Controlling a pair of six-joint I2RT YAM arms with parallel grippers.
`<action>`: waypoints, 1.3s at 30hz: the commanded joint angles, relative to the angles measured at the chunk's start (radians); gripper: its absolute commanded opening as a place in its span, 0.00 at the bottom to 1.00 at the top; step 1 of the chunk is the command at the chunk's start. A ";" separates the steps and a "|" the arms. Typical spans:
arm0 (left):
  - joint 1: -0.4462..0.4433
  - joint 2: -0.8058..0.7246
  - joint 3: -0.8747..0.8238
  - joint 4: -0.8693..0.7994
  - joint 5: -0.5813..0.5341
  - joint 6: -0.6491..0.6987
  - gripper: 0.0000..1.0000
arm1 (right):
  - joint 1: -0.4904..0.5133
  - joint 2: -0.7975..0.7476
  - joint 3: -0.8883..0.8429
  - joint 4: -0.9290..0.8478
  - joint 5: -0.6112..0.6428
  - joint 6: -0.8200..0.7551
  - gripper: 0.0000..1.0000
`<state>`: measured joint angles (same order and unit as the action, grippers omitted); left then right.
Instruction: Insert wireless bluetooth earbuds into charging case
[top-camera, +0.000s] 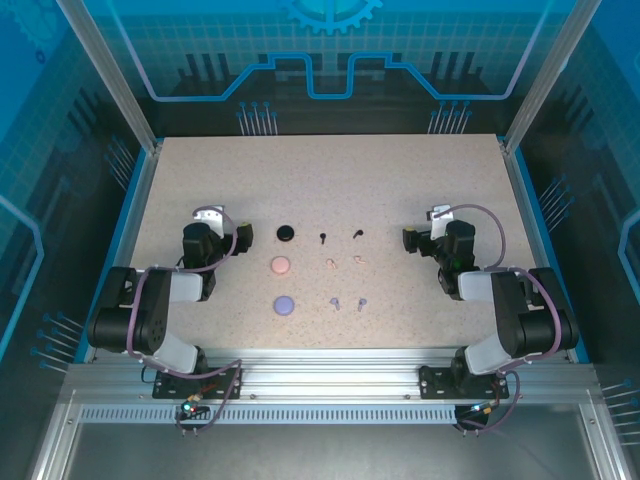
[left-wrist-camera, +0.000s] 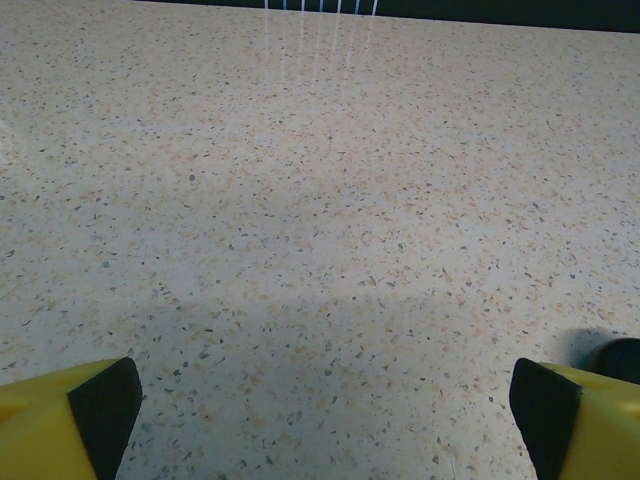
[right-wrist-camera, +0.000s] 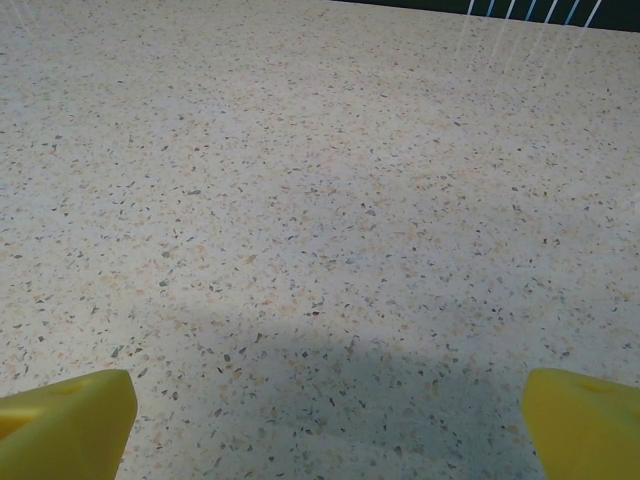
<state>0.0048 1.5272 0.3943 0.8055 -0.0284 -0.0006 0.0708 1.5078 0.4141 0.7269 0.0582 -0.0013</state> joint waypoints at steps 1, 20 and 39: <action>0.011 -0.006 0.018 -0.007 0.021 -0.009 0.99 | -0.030 -0.003 0.020 0.022 -0.037 0.000 1.00; 0.008 -0.461 0.233 -0.750 -0.148 -0.373 0.99 | -0.052 -0.122 0.491 -1.002 0.147 0.437 1.00; 0.005 -0.510 0.348 -1.037 0.064 -0.648 0.99 | 0.697 -0.033 0.896 -1.613 0.146 0.737 0.88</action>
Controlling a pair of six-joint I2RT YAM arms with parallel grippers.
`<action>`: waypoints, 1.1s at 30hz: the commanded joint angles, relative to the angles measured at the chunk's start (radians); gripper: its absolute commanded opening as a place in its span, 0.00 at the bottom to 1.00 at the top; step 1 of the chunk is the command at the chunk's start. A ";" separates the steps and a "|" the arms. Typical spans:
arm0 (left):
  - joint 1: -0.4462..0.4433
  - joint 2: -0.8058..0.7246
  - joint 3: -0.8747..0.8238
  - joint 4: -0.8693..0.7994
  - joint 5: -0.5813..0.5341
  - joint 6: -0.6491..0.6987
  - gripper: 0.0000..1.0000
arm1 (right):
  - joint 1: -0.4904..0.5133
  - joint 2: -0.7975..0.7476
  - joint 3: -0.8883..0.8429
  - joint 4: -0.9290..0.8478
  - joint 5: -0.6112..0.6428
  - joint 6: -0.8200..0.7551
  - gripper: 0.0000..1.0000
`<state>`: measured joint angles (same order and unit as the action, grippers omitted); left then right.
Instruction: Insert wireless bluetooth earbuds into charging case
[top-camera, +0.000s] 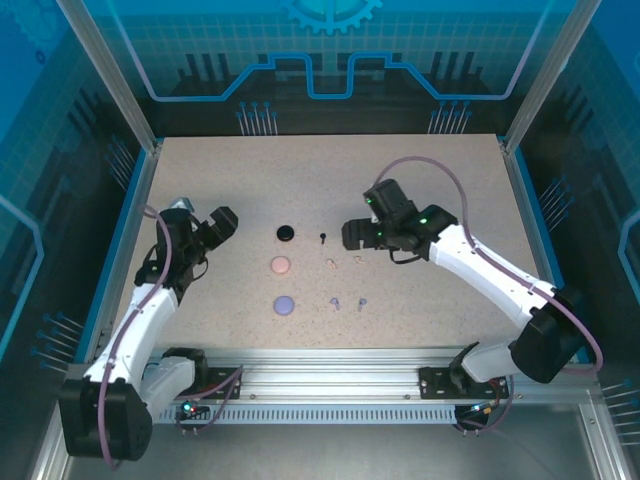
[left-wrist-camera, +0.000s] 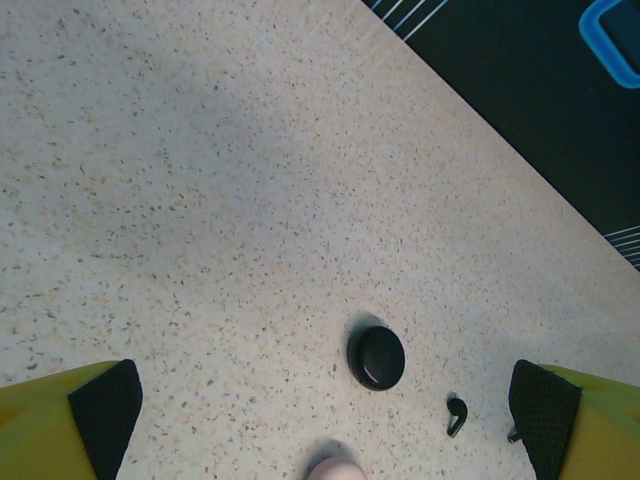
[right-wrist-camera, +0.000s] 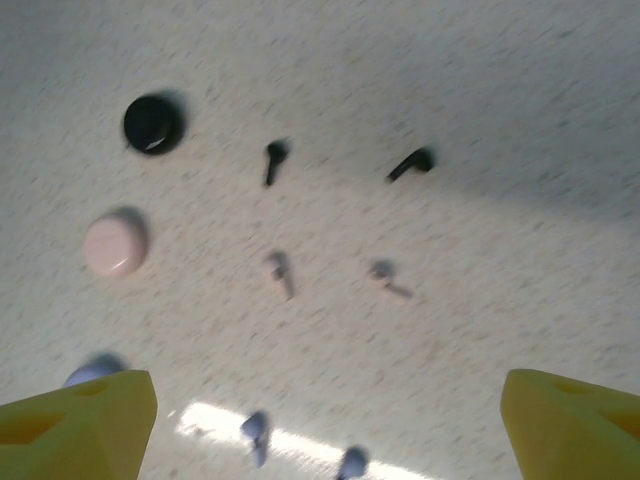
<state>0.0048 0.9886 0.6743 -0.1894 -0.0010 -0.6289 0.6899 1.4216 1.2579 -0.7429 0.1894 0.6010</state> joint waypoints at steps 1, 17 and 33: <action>0.006 0.041 0.080 -0.049 0.030 -0.016 0.99 | 0.110 0.074 0.069 -0.154 0.017 0.165 0.88; 0.170 0.192 0.200 -0.113 0.024 -0.010 0.99 | 0.456 0.702 0.642 -0.397 0.057 0.375 0.86; 0.284 0.186 0.143 -0.074 0.107 -0.126 0.99 | 0.462 0.889 0.721 -0.391 0.010 0.475 0.85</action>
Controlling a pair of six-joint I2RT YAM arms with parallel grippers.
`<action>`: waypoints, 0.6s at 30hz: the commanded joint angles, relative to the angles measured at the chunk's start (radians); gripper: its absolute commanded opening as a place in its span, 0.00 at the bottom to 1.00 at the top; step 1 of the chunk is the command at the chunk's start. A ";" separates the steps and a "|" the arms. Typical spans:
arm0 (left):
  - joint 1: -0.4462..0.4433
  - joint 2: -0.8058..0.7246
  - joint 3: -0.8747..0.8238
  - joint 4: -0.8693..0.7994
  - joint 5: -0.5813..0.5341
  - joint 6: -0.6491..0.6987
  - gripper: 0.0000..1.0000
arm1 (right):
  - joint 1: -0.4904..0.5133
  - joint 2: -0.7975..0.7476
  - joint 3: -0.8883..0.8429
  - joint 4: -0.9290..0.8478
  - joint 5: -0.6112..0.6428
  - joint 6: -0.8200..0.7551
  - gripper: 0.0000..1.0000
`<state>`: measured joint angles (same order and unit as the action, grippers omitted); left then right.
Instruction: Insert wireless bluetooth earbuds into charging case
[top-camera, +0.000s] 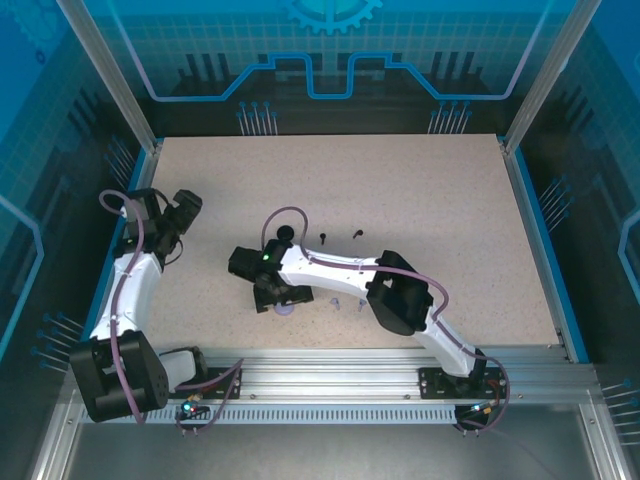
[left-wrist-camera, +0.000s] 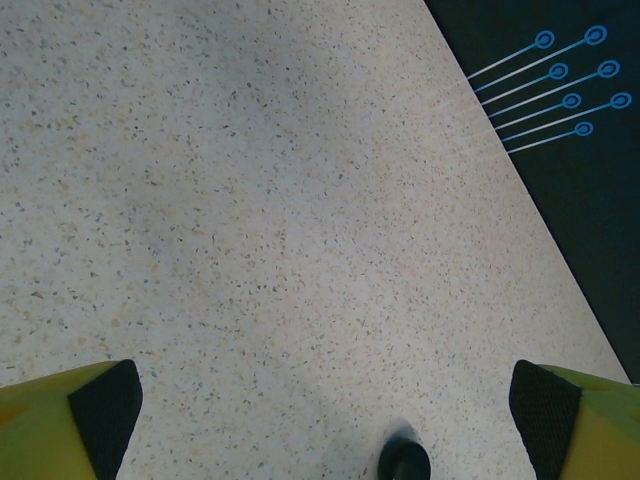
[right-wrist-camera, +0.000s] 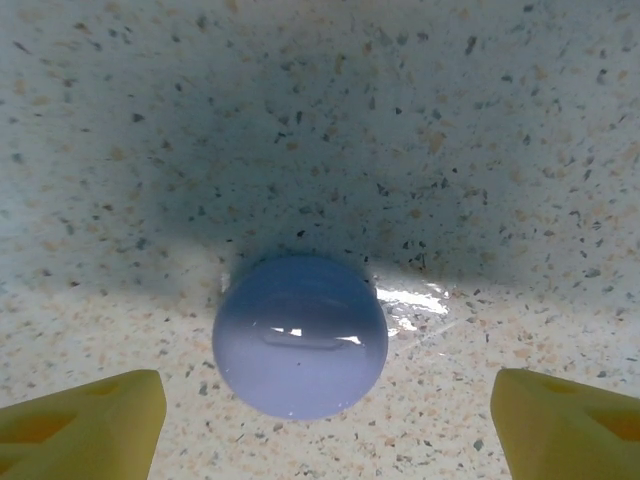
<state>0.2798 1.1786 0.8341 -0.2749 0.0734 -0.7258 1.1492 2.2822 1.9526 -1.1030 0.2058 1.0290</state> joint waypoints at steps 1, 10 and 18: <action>0.009 -0.007 -0.019 0.011 0.032 -0.029 0.99 | 0.003 0.036 0.030 -0.029 -0.007 0.051 0.85; 0.008 -0.022 -0.037 0.034 0.037 -0.051 0.99 | 0.001 0.102 0.064 -0.028 -0.015 0.103 0.81; 0.009 -0.034 -0.045 0.035 0.043 -0.070 0.99 | 0.001 0.141 0.097 -0.025 -0.026 0.121 0.74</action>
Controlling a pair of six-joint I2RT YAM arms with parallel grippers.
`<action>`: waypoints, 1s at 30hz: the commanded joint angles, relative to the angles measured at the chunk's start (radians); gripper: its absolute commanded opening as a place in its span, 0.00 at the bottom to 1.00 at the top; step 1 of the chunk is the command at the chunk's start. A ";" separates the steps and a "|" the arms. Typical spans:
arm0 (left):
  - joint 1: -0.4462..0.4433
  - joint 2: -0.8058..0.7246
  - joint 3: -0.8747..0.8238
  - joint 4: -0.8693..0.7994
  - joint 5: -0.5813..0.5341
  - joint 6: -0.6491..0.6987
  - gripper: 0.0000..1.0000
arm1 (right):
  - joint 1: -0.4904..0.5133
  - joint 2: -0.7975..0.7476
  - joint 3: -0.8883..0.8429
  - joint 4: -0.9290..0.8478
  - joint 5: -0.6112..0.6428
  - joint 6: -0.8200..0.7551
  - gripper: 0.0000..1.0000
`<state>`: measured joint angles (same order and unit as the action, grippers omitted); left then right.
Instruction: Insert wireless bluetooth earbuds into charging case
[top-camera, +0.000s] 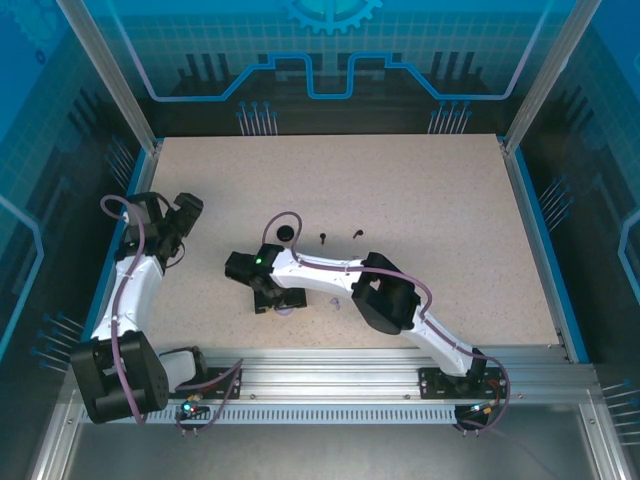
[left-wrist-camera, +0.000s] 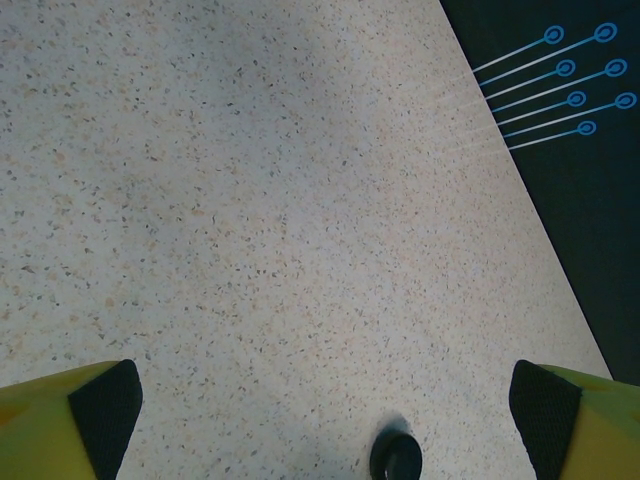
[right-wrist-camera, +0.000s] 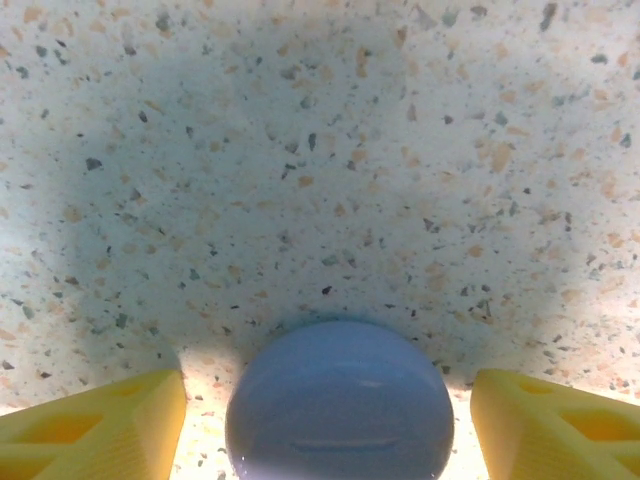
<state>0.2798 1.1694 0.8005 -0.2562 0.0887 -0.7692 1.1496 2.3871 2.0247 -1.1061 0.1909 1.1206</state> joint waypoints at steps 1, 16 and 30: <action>0.009 -0.025 -0.011 0.017 0.030 -0.027 0.99 | 0.001 0.039 0.026 -0.018 -0.014 0.031 0.73; 0.008 -0.025 -0.023 0.030 0.063 -0.048 0.99 | 0.004 0.041 0.009 -0.027 -0.014 0.033 0.64; 0.007 -0.067 -0.089 0.178 0.270 -0.101 0.99 | 0.000 -0.035 -0.055 0.034 -0.026 -0.009 0.46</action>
<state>0.2798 1.1389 0.7414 -0.1417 0.2836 -0.8314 1.1500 2.3775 2.0056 -1.0569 0.1650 1.1252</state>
